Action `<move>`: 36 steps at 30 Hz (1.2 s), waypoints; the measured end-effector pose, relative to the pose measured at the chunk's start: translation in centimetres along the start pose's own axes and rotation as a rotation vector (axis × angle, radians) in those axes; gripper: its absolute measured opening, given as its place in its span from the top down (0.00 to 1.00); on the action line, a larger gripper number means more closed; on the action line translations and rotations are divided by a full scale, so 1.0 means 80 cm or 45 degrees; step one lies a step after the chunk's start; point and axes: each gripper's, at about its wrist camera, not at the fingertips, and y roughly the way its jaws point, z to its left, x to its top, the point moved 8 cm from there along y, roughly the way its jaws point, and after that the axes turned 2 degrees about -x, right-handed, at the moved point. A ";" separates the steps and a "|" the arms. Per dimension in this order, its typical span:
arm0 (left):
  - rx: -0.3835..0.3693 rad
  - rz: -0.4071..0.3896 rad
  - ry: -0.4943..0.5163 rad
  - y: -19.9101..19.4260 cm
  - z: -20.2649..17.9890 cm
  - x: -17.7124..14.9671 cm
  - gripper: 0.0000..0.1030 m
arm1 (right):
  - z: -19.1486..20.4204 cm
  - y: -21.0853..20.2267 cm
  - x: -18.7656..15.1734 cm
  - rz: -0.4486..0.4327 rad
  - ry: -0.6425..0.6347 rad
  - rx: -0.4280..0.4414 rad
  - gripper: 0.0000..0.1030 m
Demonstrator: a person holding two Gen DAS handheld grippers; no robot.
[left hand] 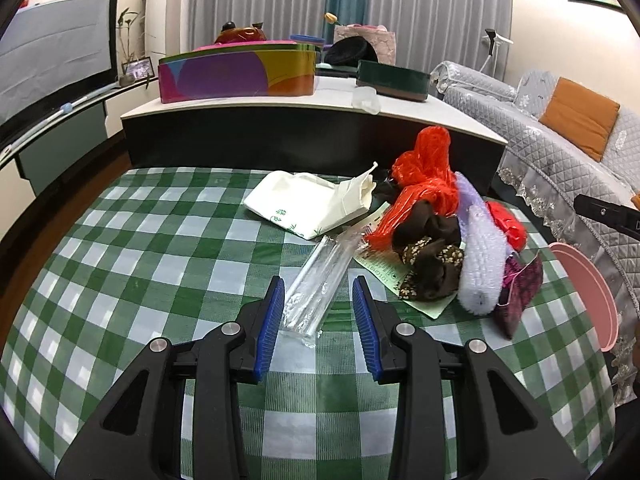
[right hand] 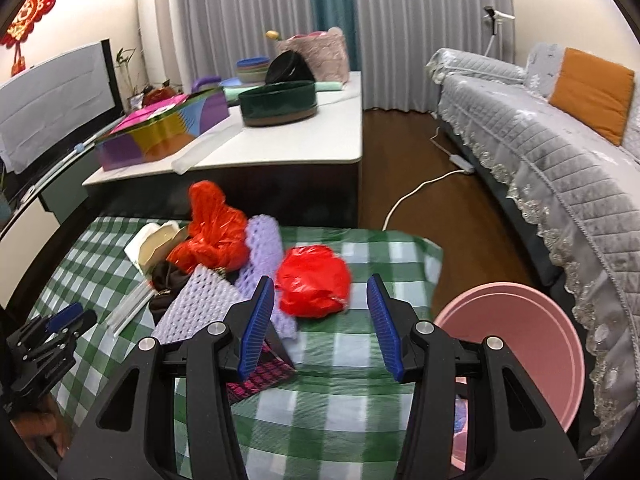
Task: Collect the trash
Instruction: 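Grasp the white bubble wrap with the right gripper while the left gripper grasps clear plastic tubes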
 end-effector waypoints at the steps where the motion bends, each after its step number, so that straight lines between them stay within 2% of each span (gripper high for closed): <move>1: -0.001 0.008 0.002 0.003 -0.001 0.001 0.66 | 0.004 0.003 -0.001 0.005 -0.003 0.011 0.53; 8: 0.004 0.102 -0.051 0.033 0.011 -0.006 0.66 | 0.063 0.025 -0.006 0.086 -0.036 0.183 0.48; 13: -0.001 0.162 -0.094 0.048 0.018 -0.014 0.66 | 0.116 0.044 -0.020 0.160 -0.102 0.253 0.43; 17: -0.020 0.204 -0.099 0.057 0.018 -0.018 0.66 | 0.137 0.063 -0.032 0.218 -0.141 0.238 0.43; 21: -0.033 0.244 -0.091 0.064 0.016 -0.022 0.66 | 0.137 0.080 -0.042 0.269 -0.153 0.196 0.43; 23: -0.029 0.246 -0.087 0.064 0.015 -0.022 0.70 | 0.134 0.082 -0.044 0.285 -0.150 0.188 0.46; 24: -0.028 0.246 -0.087 0.064 0.015 -0.022 0.73 | 0.133 0.083 -0.045 0.289 -0.147 0.186 0.53; 25: -0.028 0.246 -0.089 0.064 0.015 -0.022 0.80 | 0.132 0.083 -0.046 0.294 -0.150 0.186 0.65; 27: -0.034 0.242 -0.093 0.063 0.015 -0.021 0.87 | 0.132 0.080 -0.046 0.299 -0.157 0.194 0.79; 28: -0.033 0.239 -0.091 0.061 0.015 -0.020 0.95 | 0.130 0.077 -0.045 0.295 -0.158 0.194 0.85; 31: -0.034 0.215 -0.082 0.054 0.011 -0.016 0.96 | 0.125 0.065 -0.038 0.266 -0.148 0.209 0.89; 36: -0.041 0.159 -0.052 0.037 -0.001 -0.006 0.97 | 0.116 0.031 -0.019 0.162 -0.126 0.225 0.90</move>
